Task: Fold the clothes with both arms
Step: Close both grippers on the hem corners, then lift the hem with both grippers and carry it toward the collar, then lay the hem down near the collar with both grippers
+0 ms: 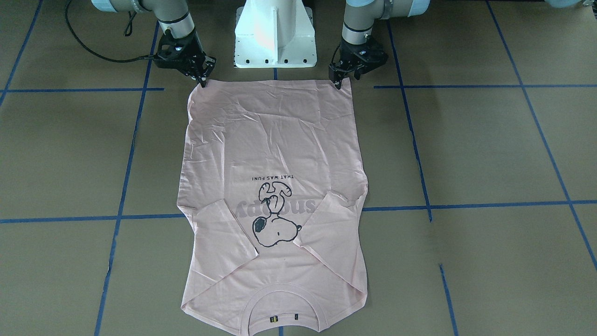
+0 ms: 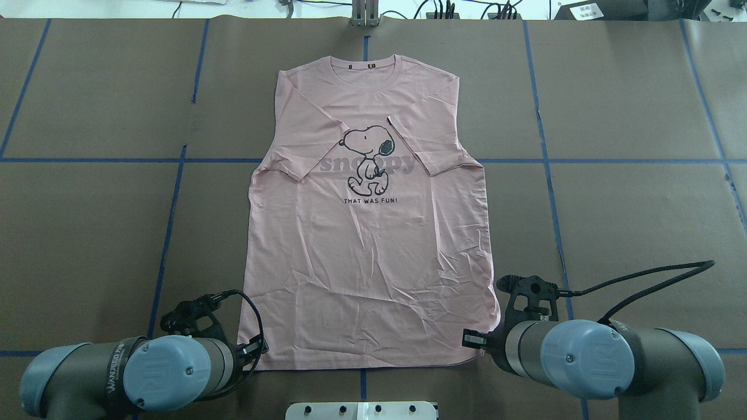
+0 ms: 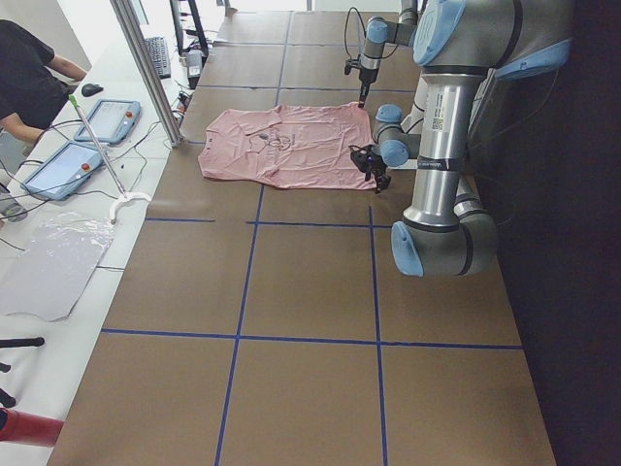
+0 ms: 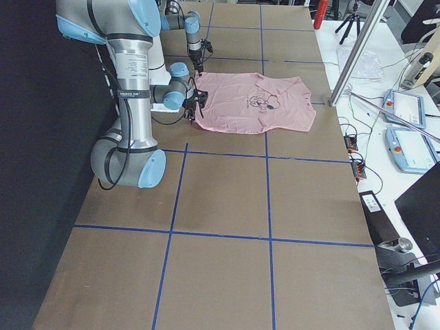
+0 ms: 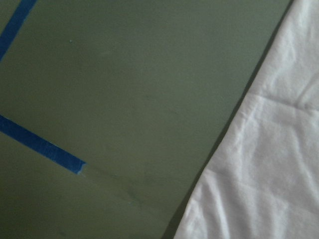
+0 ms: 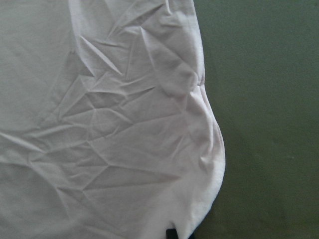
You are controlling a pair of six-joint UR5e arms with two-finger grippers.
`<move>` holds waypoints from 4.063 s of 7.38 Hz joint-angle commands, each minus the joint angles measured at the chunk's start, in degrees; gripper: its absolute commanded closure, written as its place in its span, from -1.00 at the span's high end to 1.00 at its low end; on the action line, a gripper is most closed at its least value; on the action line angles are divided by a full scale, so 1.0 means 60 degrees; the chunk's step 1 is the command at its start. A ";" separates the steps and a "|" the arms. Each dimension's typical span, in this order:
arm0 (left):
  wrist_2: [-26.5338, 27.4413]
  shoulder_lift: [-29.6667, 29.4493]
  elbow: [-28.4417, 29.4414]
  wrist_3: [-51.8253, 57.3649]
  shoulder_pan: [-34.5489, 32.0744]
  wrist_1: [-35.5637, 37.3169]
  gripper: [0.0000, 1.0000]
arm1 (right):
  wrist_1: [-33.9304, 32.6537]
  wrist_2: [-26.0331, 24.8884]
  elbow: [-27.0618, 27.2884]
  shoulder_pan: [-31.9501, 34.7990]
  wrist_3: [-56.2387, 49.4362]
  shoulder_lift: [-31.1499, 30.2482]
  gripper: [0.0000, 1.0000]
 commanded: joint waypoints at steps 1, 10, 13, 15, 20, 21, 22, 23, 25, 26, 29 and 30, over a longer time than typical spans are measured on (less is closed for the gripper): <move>0.0000 -0.0026 -0.0040 -0.0012 -0.0001 0.0020 -0.70 | -0.0015 0.0001 0.0000 0.0018 0.0000 -0.0002 -1.00; -0.0117 -0.0070 -0.2584 0.0647 0.0203 0.1642 -1.00 | -0.0131 0.0847 0.1533 -0.0084 -0.0088 -0.0468 -1.00; -0.0118 -0.0041 -0.4168 0.0662 0.1357 0.2597 -1.00 | -0.0862 0.1419 0.3526 -0.0873 -0.0088 -0.1452 -1.00; -0.0103 0.0003 -0.4186 0.0588 0.1479 0.2613 -1.00 | -0.1681 0.1538 0.3750 -0.0674 -0.0088 -0.1365 -1.00; -0.0088 -0.0626 -0.2840 0.3073 -0.0786 0.2409 -1.00 | -0.1699 0.1643 0.0622 0.1814 -0.2071 0.1706 -1.00; -0.0117 -0.0742 -0.2519 0.3789 -0.1358 0.2016 -1.00 | -0.1641 0.1641 -0.0095 0.2501 -0.3066 0.2336 -1.00; -0.0118 -0.0758 -0.1921 0.4304 -0.1885 0.1635 -1.00 | -0.1568 0.1656 -0.0509 0.3204 -0.4062 0.2487 -1.00; -0.0118 -0.0758 -0.1393 0.4744 -0.2297 0.1196 -1.00 | -0.1567 0.1699 -0.0904 0.3849 -0.4638 0.2474 -1.00; -0.0132 -0.1006 -0.0337 0.5301 -0.3088 0.0593 -1.00 | -0.1553 0.1685 -0.1725 0.4439 -0.5346 0.2882 -1.00; -0.0147 -0.1036 -0.0101 0.5653 -0.3527 0.0562 -1.00 | -0.1538 0.1685 -0.2019 0.4717 -0.5347 0.3101 -1.00; -0.0408 -0.2075 0.2544 0.6168 -0.4612 -0.1276 -1.00 | 0.0217 0.1934 -0.4184 0.5188 -0.5302 0.3893 -1.00; -0.0454 -0.2091 0.2988 0.6213 -0.4934 -0.1994 -1.00 | 0.0408 0.1949 -0.4741 0.5363 -0.5303 0.4272 -1.00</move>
